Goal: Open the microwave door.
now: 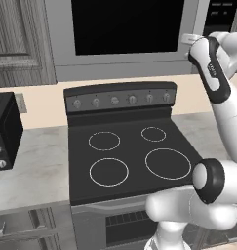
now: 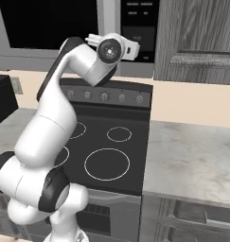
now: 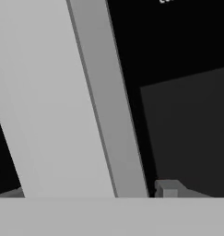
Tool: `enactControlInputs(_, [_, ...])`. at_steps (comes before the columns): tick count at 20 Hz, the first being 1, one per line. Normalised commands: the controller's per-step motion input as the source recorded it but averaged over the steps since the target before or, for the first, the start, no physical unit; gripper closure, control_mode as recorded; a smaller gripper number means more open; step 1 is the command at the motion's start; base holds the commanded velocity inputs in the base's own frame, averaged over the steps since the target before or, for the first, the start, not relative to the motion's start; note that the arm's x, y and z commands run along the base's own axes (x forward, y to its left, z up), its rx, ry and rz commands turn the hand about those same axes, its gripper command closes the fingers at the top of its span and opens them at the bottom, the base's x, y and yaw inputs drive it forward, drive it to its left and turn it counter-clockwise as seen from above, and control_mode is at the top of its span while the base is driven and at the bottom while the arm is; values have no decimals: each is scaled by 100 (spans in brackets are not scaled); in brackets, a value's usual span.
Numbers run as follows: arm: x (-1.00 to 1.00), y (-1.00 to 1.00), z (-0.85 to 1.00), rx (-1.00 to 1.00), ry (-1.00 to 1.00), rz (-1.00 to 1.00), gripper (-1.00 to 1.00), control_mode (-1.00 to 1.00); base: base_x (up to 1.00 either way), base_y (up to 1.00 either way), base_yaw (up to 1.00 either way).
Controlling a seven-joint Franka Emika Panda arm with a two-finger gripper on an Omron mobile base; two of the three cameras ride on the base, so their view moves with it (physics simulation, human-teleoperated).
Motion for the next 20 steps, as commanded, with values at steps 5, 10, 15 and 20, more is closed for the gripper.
enactControlInputs(5, [-73, -19, 0, 0, 5, 1, 100, -100, 0, 0, 0])
enactControlInputs(10, [-100, -35, 0, 0, 3, 11, 100, -100, 0, 0, 0])
enactControlInputs(15, [-100, -28, 0, 0, 0, 19, 100, -100, 0, 0, 0])
enactControlInputs(20, [-100, -21, 0, 0, 0, 22, 100, -100, 0, 0, 0])
